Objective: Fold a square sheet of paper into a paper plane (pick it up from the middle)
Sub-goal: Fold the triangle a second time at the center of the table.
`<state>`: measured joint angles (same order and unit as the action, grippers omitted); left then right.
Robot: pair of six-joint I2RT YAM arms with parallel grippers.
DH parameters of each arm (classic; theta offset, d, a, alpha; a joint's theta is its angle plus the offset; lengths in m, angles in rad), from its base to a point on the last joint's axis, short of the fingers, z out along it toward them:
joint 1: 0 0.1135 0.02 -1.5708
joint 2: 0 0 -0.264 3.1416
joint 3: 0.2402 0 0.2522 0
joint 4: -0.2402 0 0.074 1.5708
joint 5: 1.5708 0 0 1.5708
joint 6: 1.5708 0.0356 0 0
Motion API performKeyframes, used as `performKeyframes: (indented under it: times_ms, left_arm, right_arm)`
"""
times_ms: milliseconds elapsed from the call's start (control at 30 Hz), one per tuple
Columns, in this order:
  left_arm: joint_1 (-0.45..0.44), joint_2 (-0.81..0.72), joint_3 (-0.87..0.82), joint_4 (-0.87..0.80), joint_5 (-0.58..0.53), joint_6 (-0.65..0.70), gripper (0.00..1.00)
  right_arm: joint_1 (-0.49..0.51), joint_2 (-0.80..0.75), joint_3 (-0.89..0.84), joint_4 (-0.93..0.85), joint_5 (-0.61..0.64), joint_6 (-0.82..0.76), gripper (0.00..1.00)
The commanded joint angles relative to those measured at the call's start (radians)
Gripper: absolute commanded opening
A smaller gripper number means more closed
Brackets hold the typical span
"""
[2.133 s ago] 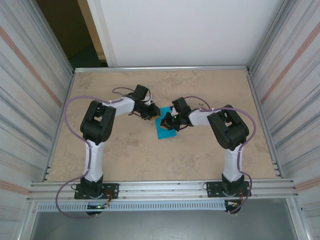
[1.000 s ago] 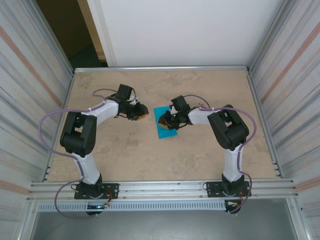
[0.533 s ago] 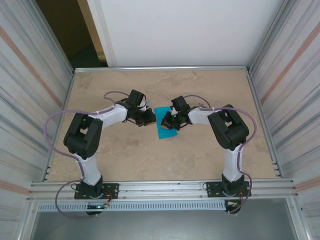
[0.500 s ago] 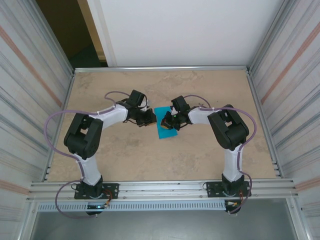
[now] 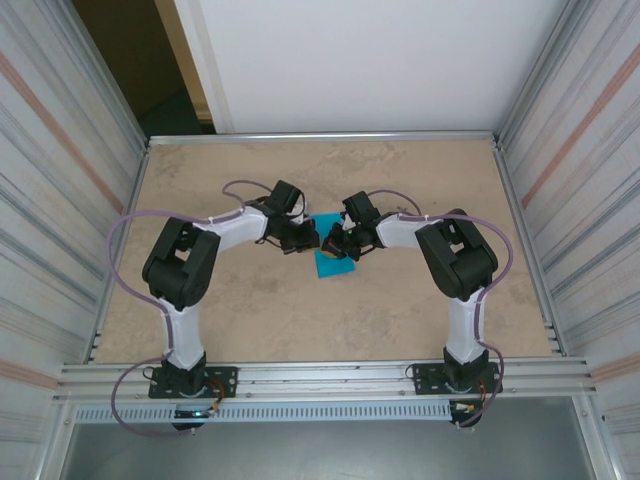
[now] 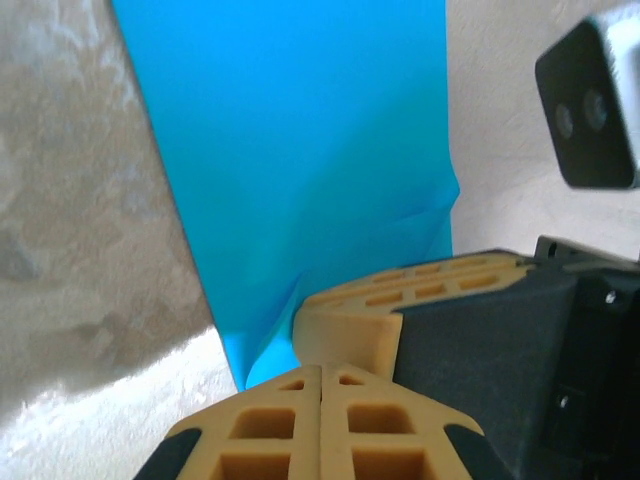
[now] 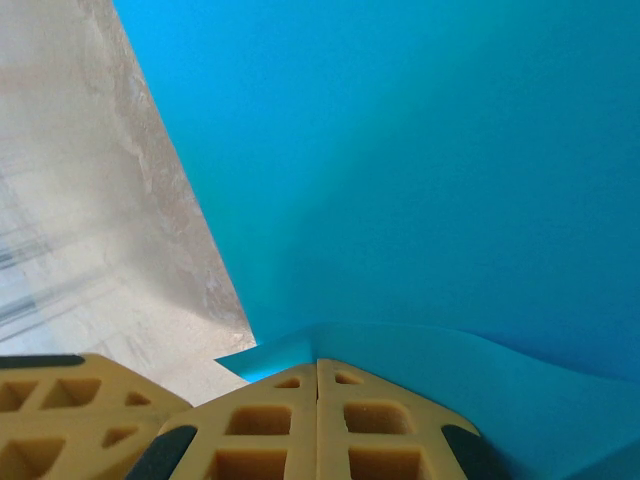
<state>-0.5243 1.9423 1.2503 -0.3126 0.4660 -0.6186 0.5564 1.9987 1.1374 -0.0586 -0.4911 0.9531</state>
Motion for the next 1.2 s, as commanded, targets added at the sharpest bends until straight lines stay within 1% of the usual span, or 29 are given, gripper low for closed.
performKeyframes:
  times_ms: [0, 267, 767, 967, 1067, 1167]
  left_arm:
    - [-0.007, 0.032, 0.043, -0.046, -0.039, 0.031, 0.02]
    - [-0.007, 0.073, 0.064, -0.060, -0.039, 0.039, 0.02]
    - [-0.007, 0.116, 0.066, -0.088, -0.093, 0.072, 0.02]
    - [-0.008, 0.119, 0.066, -0.116, -0.118, 0.087, 0.02]
    - [-0.006, 0.123, 0.073, -0.117, -0.115, 0.094, 0.02]
    - [-0.006, 0.133, 0.096, -0.123, -0.095, 0.122, 0.02]
  right_arm:
    - [0.004, 0.041, 0.007, -0.076, 0.030, -0.019, 0.00]
    - [0.003, 0.040, 0.003, -0.074, 0.027, -0.017, 0.00]
    - [0.000, 0.022, -0.009, -0.053, 0.017, -0.017, 0.00]
    - [-0.017, -0.054, -0.023, 0.006, -0.028, -0.019, 0.00]
    - [-0.032, -0.091, -0.028, 0.010, -0.028, -0.038, 0.00]
    - [-0.045, -0.087, -0.035, 0.003, -0.018, -0.056, 0.00]
